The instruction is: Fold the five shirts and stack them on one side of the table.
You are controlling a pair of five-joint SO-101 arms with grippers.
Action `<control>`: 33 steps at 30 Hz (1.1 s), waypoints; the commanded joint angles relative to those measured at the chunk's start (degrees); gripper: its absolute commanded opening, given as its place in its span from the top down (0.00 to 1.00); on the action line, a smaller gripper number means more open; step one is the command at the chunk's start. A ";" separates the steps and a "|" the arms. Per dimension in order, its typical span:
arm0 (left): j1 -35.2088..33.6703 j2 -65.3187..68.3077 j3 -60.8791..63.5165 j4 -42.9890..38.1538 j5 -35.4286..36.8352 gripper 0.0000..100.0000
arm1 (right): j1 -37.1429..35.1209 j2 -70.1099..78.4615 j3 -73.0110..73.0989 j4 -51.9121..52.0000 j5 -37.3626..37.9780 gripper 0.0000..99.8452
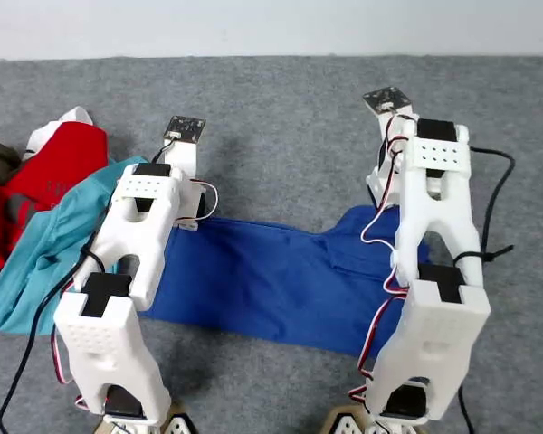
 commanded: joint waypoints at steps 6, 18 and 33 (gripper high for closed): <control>-0.79 -0.18 -0.48 -0.79 0.35 0.98 | 3.21 7.43 -0.18 -2.24 3.25 0.82; -0.79 -0.18 -0.48 -0.79 0.35 0.98 | 2.86 1.19 -0.26 -1.98 4.31 0.99; -0.79 -0.18 -0.48 -0.79 0.35 0.98 | 1.54 -10.24 0.79 20.35 29.71 0.99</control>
